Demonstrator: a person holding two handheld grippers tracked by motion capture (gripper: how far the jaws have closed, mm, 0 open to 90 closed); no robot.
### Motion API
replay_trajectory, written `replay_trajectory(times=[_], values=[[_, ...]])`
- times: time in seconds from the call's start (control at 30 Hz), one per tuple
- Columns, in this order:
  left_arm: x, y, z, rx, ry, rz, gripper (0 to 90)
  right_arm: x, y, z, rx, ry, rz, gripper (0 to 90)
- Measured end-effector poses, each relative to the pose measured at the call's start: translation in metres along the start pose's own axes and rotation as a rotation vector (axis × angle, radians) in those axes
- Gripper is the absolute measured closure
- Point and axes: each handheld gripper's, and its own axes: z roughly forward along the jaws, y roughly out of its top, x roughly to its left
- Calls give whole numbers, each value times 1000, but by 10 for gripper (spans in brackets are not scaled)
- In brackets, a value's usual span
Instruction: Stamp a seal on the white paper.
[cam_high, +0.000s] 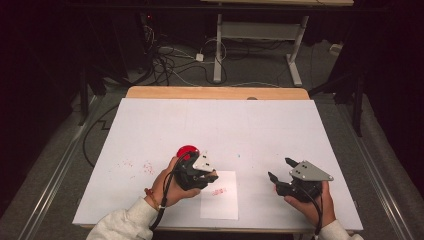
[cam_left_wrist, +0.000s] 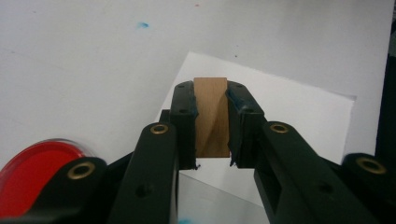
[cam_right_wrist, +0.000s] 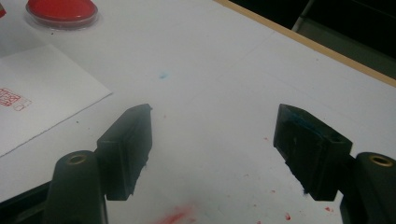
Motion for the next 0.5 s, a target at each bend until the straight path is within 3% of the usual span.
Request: replay_trajectory(times=[0.5], values=[[15,-11,-16,-8,46,-40,737,0,1,-1,-5,0,-2,283]])
